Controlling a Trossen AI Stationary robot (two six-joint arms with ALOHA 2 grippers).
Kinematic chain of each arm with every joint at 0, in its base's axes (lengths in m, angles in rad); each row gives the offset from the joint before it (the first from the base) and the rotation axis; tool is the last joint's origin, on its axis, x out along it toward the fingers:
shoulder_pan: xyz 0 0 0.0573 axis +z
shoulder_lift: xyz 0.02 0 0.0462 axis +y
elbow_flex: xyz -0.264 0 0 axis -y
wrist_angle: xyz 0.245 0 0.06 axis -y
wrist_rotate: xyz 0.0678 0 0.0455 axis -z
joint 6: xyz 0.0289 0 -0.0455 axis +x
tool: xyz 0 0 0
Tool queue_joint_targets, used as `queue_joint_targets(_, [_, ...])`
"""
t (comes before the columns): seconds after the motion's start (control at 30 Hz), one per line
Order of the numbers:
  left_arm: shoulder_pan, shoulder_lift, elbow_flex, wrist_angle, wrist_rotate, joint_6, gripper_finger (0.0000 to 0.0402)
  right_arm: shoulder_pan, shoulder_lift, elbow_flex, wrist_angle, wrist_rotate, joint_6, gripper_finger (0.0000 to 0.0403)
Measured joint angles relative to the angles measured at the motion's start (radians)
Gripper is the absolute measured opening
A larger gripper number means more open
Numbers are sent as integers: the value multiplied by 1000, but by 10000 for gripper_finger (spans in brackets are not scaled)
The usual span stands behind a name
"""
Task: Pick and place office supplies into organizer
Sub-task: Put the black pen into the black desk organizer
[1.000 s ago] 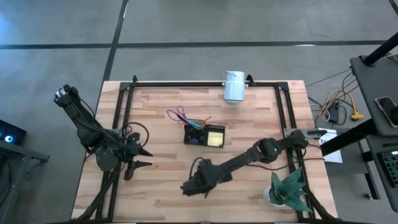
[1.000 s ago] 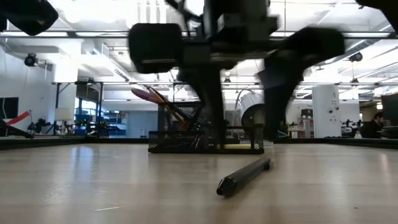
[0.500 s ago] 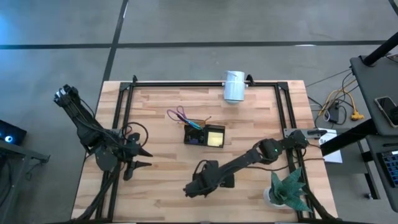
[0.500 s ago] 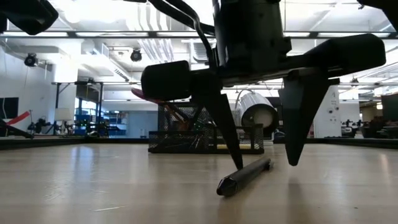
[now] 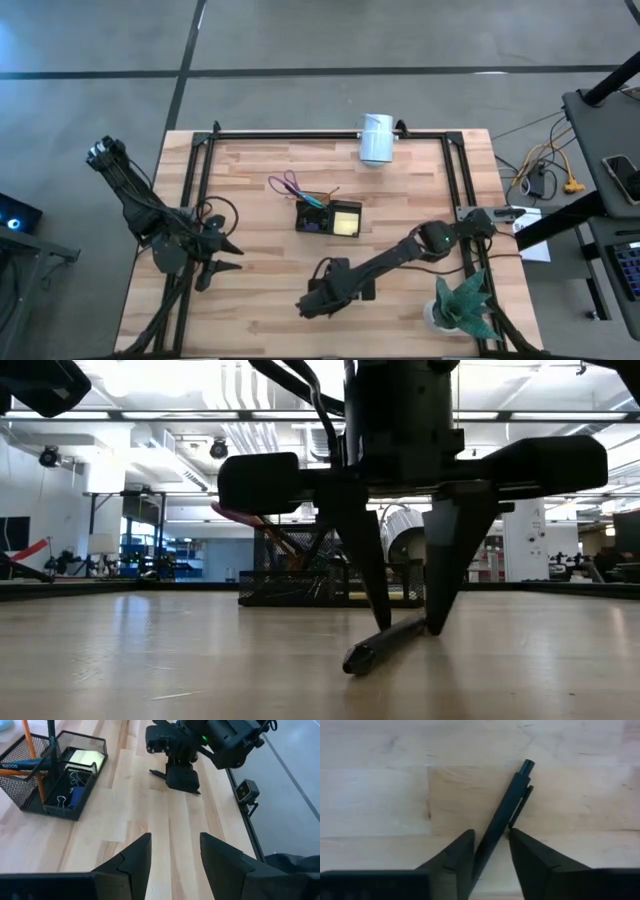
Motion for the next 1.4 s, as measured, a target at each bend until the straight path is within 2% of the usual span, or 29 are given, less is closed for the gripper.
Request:
queue_joint_targets(0.23, [0, 5, 0, -1, 25, 1, 150, 1, -9, -69, 90, 16, -20, 65])
queue_joint_targets(0.5, [0, 3, 0, 0, 50, 1, 150, 3, -6, -15, 52, 116, -79, 20])
queue_joint_targets(0.7, [0, 4, 0, 1, 50, -1, 150, -10, 11, 76, -23, 363, -91, 15])
queue_joint_targets(0.87, [0, 3, 0, 6, 50, -3, 150, -6, -4, 204, -96, 571, -144, 14])
queue_joint_targets(0.93, [0, 3, 0, 12, 50, -4, 150, -19, -45, 177, -85, 674, -164, 13])
queue_joint_targets(1.03, [0, 3, 0, 23, 51, -4, 150, -46, -101, 172, -179, 801, -157, 13])
queue_joint_targets(1.23, [1, 7, 2, 27, 43, -3, 150, -121, -151, 184, -191, 966, -342, 13])
queue_joint_targets(1.4, [1, 14, 1, 25, -14, 1, 150, -203, -165, 196, -167, 1038, -479, 13])
